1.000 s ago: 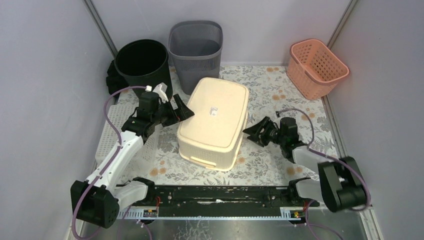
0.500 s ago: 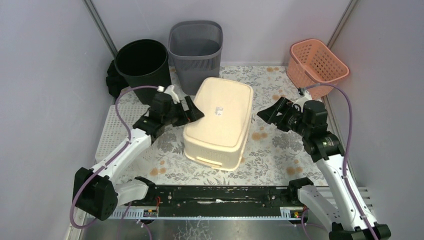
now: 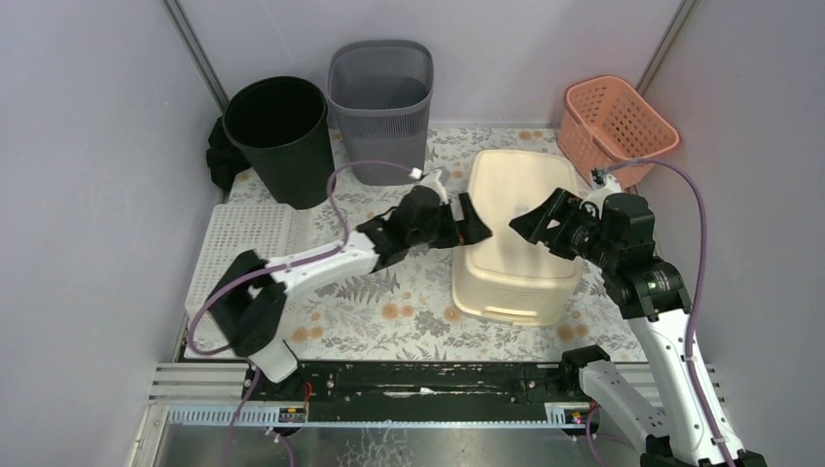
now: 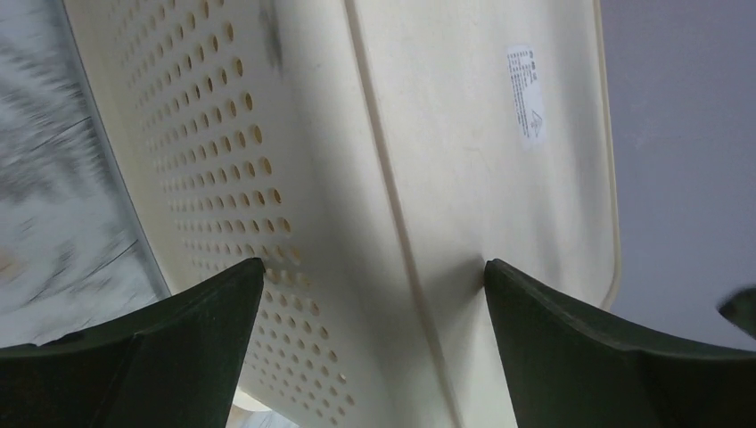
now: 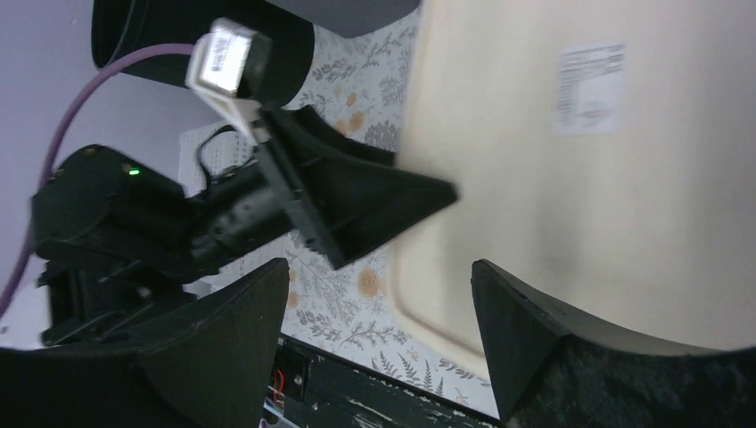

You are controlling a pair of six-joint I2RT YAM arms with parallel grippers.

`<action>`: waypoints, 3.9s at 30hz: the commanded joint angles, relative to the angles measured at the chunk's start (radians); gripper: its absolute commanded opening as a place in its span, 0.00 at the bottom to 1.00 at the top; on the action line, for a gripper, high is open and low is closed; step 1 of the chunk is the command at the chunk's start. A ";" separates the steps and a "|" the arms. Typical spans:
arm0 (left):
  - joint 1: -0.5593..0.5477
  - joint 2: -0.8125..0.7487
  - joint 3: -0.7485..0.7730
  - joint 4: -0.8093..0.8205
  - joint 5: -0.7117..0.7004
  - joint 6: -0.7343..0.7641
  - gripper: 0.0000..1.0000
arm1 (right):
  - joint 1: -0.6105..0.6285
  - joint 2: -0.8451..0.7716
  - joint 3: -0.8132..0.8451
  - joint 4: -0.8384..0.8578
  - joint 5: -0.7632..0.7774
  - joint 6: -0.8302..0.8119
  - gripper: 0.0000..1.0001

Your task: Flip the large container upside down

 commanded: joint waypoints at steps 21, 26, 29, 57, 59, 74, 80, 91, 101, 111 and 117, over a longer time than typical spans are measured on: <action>-0.250 0.917 0.741 0.560 0.094 -0.448 1.00 | -0.003 -0.025 0.202 -0.109 0.158 -0.082 0.91; -0.276 0.878 0.610 0.721 0.015 -0.497 1.00 | -0.003 0.005 0.188 -0.107 0.171 -0.116 0.93; -0.268 0.788 0.457 0.778 0.001 -0.491 1.00 | -0.003 0.055 0.212 -0.104 0.179 -0.147 0.93; -0.227 -0.249 -0.161 -0.136 -0.205 0.075 1.00 | -0.427 1.121 0.994 0.022 0.279 -0.338 0.92; -0.227 -0.289 -0.171 -0.162 -0.211 0.076 1.00 | -0.434 1.184 1.069 0.022 0.296 -0.355 0.92; -0.223 -0.384 -0.204 -0.258 -0.234 0.103 1.00 | -0.422 1.420 1.072 0.137 0.221 -0.385 0.83; -0.219 -0.367 -0.204 -0.248 -0.232 0.096 1.00 | -0.411 1.456 1.059 0.140 0.213 -0.403 0.73; -0.202 -0.396 -0.219 -0.261 -0.256 0.091 1.00 | -0.349 1.563 1.212 0.114 0.153 -0.468 0.18; -0.184 -0.423 -0.217 -0.280 -0.279 0.085 1.00 | -0.223 1.432 1.214 0.204 0.057 -0.499 0.00; -0.155 -0.552 -0.244 -0.309 -0.337 0.065 1.00 | -0.157 0.968 0.743 0.358 -0.104 -0.250 0.00; -0.111 -0.686 -0.260 -0.373 -0.354 0.057 1.00 | -0.130 0.595 0.373 0.429 -0.187 -0.118 0.00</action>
